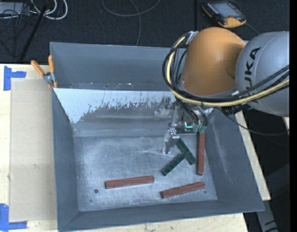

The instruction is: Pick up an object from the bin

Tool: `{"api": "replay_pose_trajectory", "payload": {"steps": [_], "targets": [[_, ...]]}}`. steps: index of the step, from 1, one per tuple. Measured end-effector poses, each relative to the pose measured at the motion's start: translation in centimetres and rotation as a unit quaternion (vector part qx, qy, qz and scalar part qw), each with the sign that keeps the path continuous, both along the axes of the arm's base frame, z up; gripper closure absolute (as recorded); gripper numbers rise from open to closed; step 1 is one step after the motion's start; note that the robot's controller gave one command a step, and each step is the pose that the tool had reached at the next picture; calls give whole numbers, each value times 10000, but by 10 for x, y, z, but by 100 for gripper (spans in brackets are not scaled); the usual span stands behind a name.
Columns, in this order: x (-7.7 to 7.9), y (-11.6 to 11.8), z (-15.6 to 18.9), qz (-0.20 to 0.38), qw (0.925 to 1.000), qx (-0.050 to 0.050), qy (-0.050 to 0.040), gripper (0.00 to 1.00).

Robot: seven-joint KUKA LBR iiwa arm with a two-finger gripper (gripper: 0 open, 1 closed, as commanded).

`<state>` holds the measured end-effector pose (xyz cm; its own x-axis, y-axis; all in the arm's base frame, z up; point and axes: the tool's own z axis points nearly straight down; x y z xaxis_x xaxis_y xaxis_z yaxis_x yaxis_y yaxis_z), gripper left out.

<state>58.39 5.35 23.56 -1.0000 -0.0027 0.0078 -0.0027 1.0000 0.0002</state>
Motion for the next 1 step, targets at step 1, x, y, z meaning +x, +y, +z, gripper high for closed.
{"api": "replay_pose_trajectory", "payload": {"steps": [1], "targets": [[1, 0, 4, -7, 10000, 2, -37, 0]]}}
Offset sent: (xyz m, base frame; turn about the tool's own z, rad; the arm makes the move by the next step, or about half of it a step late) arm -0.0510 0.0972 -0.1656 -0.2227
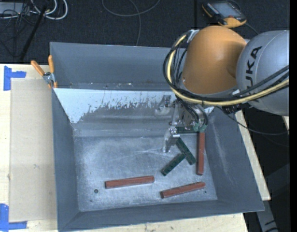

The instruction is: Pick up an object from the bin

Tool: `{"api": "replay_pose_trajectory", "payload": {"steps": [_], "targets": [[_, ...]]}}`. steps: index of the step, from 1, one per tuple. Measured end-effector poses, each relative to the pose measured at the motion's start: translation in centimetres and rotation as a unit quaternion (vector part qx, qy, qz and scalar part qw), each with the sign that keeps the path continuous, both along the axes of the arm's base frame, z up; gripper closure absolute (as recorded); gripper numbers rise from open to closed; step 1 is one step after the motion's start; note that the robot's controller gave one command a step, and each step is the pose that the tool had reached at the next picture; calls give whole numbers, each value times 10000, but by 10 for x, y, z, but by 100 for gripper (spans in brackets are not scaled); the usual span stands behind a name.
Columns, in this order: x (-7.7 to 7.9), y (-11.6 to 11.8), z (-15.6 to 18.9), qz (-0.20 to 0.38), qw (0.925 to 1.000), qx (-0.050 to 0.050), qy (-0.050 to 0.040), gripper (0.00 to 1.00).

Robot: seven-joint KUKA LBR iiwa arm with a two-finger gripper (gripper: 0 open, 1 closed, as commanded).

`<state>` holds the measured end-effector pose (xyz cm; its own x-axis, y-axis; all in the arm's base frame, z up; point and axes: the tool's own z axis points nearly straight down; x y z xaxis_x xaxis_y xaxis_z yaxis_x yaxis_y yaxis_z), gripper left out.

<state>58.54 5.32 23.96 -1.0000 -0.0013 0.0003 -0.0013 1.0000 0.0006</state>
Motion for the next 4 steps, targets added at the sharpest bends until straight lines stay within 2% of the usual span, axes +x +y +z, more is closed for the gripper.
{"api": "replay_pose_trajectory", "payload": {"steps": [1, 2, 3, 4], "targets": [[-18, 34, -59, 381, 9993, -2, -18, 0], [-55, 79, -81, 793, 9968, 0, 29, 0], [-66, 50, -110, 680, 9977, -1, 5, 0], [-72, 56, -165, 799, 9968, 0, -4, 0]]}}
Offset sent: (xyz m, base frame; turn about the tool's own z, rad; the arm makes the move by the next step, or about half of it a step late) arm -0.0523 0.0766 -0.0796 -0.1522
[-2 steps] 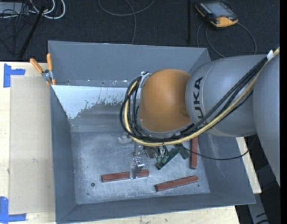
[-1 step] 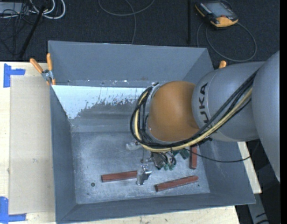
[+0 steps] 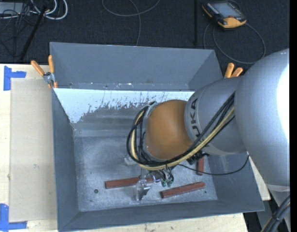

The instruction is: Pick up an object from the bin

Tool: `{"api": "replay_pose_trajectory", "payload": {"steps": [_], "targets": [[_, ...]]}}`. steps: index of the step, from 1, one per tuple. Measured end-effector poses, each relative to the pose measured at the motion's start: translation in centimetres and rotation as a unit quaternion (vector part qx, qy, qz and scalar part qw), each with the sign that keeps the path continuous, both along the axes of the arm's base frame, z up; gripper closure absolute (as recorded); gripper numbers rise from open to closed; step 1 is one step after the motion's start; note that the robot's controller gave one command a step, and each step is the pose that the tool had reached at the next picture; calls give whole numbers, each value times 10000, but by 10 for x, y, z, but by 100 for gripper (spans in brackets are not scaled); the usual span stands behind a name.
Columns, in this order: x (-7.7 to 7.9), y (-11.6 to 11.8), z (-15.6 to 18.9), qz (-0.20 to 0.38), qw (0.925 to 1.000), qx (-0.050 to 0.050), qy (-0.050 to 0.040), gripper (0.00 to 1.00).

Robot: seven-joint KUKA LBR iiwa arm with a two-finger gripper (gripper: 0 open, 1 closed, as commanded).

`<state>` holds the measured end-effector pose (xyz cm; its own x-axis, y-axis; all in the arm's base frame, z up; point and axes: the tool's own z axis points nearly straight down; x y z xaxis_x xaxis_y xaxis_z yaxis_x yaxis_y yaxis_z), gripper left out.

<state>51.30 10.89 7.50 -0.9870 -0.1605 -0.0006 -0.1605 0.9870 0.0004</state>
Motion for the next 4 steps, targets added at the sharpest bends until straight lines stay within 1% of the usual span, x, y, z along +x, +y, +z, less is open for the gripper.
{"api": "replay_pose_trajectory", "payload": {"steps": [1, 2, 3, 4], "targets": [[8, 4, -5, -413, 9991, 39, -123, 100], [8, 4, -5, -472, 9988, 40, -120, 100], [7, 4, -2, -503, 9987, 35, -99, 100], [3, 3, 13, -495, 9988, 7, -16, 100]]}}
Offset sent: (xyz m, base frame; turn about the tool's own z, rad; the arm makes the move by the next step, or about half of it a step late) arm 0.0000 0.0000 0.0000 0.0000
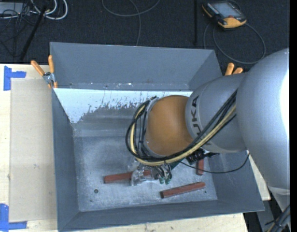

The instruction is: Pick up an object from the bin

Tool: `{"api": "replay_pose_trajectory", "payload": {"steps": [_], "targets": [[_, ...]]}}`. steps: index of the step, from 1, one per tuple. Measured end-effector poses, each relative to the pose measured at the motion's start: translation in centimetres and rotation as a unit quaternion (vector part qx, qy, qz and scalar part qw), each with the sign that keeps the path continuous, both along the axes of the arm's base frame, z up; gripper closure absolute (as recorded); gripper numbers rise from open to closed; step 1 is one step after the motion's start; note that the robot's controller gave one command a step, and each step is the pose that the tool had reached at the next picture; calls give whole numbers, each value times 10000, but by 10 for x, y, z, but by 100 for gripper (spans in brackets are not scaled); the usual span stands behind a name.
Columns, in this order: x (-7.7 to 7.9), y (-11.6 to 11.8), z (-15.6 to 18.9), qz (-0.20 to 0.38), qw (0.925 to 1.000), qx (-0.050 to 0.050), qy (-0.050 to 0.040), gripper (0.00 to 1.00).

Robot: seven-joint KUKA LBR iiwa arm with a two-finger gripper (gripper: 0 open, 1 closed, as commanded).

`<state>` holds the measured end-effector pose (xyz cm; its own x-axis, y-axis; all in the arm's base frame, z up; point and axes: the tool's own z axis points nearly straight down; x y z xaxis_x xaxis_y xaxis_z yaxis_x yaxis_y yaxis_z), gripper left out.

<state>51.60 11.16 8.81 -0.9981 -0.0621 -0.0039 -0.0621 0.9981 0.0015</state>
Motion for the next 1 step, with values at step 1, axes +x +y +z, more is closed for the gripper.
{"api": "replay_pose_trajectory", "payload": {"steps": [1], "targets": [[-1, 0, 16, 1, 10000, -6, 15, 100]]}}
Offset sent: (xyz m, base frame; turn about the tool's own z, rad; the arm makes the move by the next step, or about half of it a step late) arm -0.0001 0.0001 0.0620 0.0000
